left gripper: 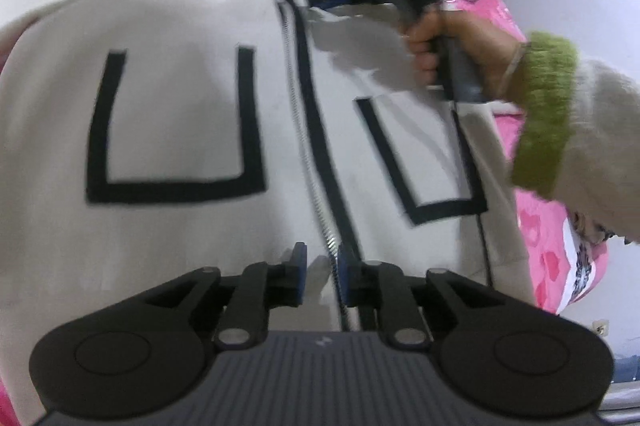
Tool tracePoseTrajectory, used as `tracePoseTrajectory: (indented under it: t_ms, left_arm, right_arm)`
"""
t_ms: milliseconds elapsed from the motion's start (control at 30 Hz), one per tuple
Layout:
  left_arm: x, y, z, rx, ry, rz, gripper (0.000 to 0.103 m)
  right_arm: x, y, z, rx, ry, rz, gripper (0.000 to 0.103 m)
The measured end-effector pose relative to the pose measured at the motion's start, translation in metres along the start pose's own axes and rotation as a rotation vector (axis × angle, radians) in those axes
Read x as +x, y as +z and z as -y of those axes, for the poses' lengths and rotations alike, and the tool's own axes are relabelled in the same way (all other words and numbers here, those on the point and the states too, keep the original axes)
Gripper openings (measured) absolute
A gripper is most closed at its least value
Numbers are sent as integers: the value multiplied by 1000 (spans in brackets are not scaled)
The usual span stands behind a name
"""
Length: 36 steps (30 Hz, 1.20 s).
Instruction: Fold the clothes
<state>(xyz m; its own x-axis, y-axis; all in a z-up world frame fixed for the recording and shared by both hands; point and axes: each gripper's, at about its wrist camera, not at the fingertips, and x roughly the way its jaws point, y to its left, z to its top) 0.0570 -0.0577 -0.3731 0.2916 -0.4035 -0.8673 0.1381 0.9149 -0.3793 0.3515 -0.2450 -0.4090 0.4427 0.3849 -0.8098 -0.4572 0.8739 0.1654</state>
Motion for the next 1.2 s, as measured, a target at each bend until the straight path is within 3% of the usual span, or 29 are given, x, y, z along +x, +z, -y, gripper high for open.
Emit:
tracePoseTrajectory:
  t_ms: [67,200,233,333,500,600,667,833,1100,1200]
  left_arm:
    - [3,6,9,27,3,25,21]
    - [19,11,24,82,-9,13,27]
    - [24,12,26,97,1,-5,28]
    - [34,12,28,123,52,-40,27]
    - [36,15,22,79,58,-52,27]
    - [33,19,17,56,61,-64,27]
    - [34,20,17,53,60,-70,27]
    - [30,24,13,59,112,-99,31]
    - [17,19,7,-12,64,-145,37]
    - [17,11,9,-32,23,-177,42]
  right_arm:
    - [5,2,-3,10,-23,-3,15]
    - [-33,2,4,71,70,66,17]
    - [-44,0,10,90,57,62,17]
    - [-90,-10,47,183,-2,74,18]
    - [-179,-51,132,401,-135,85,21]
    - [-206,-86,162,510,-134,31,22]
    - [-207,-107,155,538,-96,-18,23]
    - [-210,-158,138,606,1,-141,43]
    - [-214,-240,110,712,157,-338,46]
    - [-221,-264,93,736,190,-363,48]
